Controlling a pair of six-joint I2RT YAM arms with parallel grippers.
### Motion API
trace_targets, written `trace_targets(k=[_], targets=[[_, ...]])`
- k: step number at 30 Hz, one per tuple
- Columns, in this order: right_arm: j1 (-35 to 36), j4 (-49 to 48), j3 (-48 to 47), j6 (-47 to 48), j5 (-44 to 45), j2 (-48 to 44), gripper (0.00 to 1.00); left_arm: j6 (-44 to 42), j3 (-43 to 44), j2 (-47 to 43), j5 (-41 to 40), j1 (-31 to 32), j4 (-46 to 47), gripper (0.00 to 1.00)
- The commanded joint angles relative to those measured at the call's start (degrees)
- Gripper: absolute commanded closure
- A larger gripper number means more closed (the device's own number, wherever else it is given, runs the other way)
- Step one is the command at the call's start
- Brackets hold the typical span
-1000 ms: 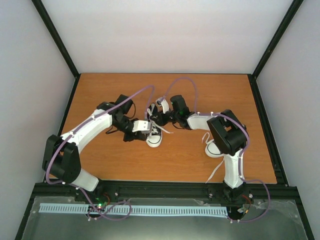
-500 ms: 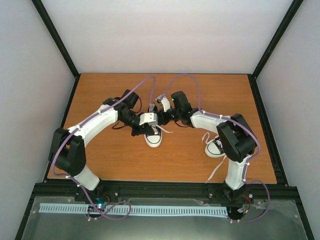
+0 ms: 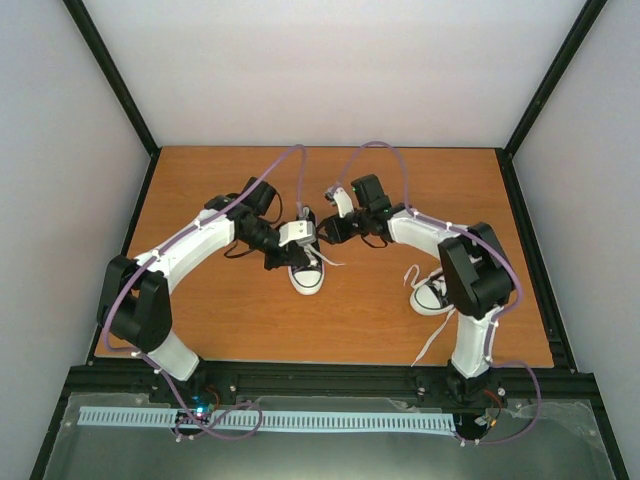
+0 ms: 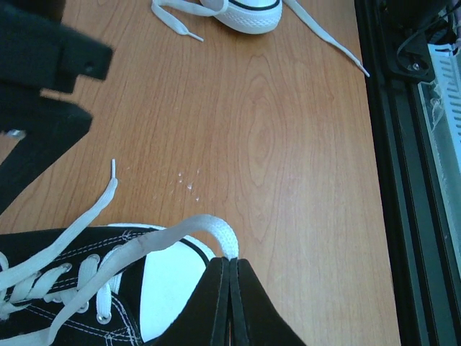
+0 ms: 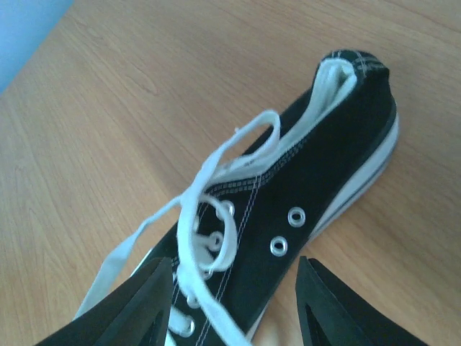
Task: Tie the shoes
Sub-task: Wrap the shoelace around the shoelace.
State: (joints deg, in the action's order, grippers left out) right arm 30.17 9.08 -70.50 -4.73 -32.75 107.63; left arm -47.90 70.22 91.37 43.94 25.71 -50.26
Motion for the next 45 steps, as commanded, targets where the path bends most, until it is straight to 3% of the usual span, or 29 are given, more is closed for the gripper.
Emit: trace_targets(k=[1, 7, 12, 16, 22, 31, 40, 45], targets=[[-0.11, 2.67, -5.49, 1.18, -6.01, 5.95, 0.52, 3.77, 0.67, -0.86, 3.22, -0.40, 2.18, 0.99], [-0.16, 2.45, -7.97, 1.22, -8.62, 9.84, 0.58, 3.72, 0.51, -2.36, 2.82, -0.61, 2.01, 0.99], [-0.27, 2.18, -9.13, 1.26, -9.96, 11.44, 0.80, 3.73, 0.62, -2.45, 3.32, -0.75, 1.79, 0.99], [-0.29, 2.00, -8.65, 1.84, -11.81, 11.08, 0.82, 5.03, 0.76, -2.20, 4.92, -0.75, 3.13, 0.99], [-0.38, 3.42, -8.47, 3.01, -12.16, 10.04, 0.97, 9.35, 2.29, -0.69, 4.36, -0.67, 7.86, 0.99], [-0.73, 3.18, -5.30, 2.67, -10.13, 5.09, 0.97, 19.61, 4.18, 1.52, 2.20, -0.67, 19.25, 0.99], [-0.82, -0.29, -2.48, -0.34, -10.51, 2.87, 0.97, 24.25, 4.67, 5.22, 4.92, -1.02, 21.31, 0.99], [-0.90, 0.24, -3.98, -0.33, -10.48, 4.36, 0.97, 23.02, 2.84, 5.56, -1.94, 0.43, 25.12, 0.99]])
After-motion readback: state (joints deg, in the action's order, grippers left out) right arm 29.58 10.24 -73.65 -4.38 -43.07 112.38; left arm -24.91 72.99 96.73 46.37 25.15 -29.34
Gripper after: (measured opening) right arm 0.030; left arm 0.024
